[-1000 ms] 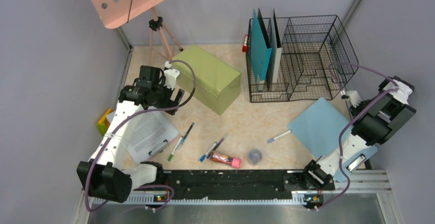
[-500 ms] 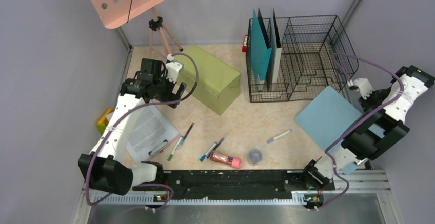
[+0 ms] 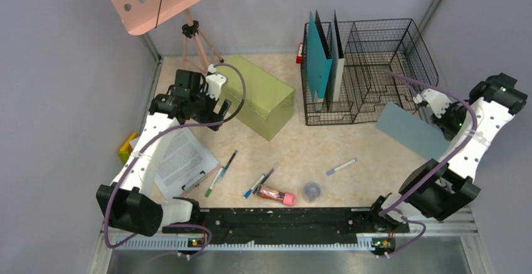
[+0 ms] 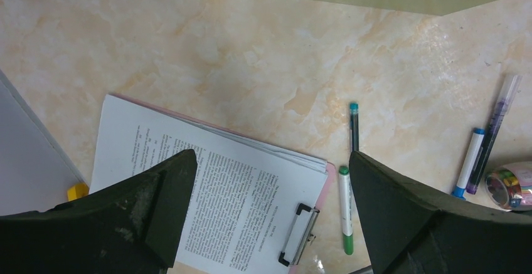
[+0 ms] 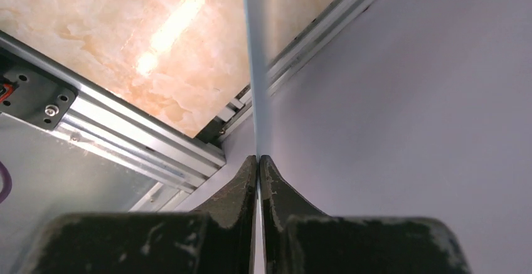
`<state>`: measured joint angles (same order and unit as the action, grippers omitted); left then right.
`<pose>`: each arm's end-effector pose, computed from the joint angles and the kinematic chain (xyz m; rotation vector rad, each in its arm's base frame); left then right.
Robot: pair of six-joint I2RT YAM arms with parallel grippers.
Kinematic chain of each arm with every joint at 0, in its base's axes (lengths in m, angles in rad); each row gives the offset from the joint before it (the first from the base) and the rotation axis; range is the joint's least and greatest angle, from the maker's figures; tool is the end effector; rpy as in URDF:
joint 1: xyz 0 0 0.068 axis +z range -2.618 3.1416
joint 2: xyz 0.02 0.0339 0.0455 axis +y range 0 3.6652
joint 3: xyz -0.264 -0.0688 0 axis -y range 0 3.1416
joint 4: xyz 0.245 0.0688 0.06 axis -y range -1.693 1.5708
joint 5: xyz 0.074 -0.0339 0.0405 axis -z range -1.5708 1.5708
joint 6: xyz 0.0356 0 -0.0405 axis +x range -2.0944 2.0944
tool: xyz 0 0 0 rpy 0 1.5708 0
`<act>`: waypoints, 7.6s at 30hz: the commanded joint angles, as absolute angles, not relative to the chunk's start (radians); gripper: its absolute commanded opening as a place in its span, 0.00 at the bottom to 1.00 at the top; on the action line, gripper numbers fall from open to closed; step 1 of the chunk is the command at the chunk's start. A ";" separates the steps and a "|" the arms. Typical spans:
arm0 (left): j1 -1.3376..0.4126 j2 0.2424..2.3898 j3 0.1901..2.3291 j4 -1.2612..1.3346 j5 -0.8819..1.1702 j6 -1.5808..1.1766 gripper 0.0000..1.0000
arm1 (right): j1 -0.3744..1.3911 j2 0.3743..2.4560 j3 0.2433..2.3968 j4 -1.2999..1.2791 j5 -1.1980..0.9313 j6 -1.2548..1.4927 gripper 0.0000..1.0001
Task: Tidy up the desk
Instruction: Pick up the folder from the corner of the board, then move the storage box to the center of the board.
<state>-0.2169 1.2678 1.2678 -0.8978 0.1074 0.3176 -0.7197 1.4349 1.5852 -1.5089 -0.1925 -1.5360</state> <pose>0.2476 -0.0585 0.3399 0.6951 2.3634 -0.0889 0.1853 -0.1534 0.3646 -1.1676 2.6256 -0.1576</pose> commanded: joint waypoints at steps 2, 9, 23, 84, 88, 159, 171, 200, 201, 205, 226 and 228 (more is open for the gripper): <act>-0.222 1.260 1.289 -0.863 0.109 0.331 0.97 | -0.680 1.308 1.527 -1.503 -0.233 -1.555 0.00; -0.225 1.261 1.289 -0.858 0.114 0.330 0.97 | -0.678 1.286 1.457 -1.502 -0.236 -1.543 0.00; -0.230 1.261 1.282 -0.858 0.109 0.325 0.97 | -0.679 1.303 1.400 -1.503 -0.243 -1.533 0.00; -0.487 1.601 1.767 -0.601 0.422 0.084 0.94 | -0.602 1.321 1.548 -1.508 -0.788 -1.538 0.00; -0.522 1.669 1.848 -0.581 0.454 0.088 0.94 | -0.537 1.311 1.573 -1.507 -0.852 -1.476 0.00; -0.340 1.440 1.495 0.209 1.200 -0.640 0.00 | -0.249 1.236 1.434 -0.676 -1.221 -0.117 0.76; -0.339 1.468 1.484 0.332 1.204 -0.751 0.00 | -0.239 1.162 1.185 -0.188 -1.419 0.241 0.76; -0.370 1.719 1.757 -0.051 1.001 -0.489 0.83 | -0.430 1.086 1.123 -0.099 -1.409 0.423 0.00; -0.361 1.722 1.774 -0.088 0.963 -0.465 0.93 | -0.463 1.089 1.119 -0.094 -1.421 0.444 0.00; -0.355 1.754 1.850 -0.227 0.789 -0.368 0.99 | -0.604 1.097 1.085 -0.024 -1.505 0.534 0.00; -0.564 2.159 2.267 -0.433 0.081 -0.301 0.90 | -0.920 1.020 1.105 -0.542 -1.655 0.181 0.00; -0.566 2.189 2.292 -0.419 0.075 -0.304 0.90 | -0.917 1.004 1.144 -0.554 -1.655 0.181 0.00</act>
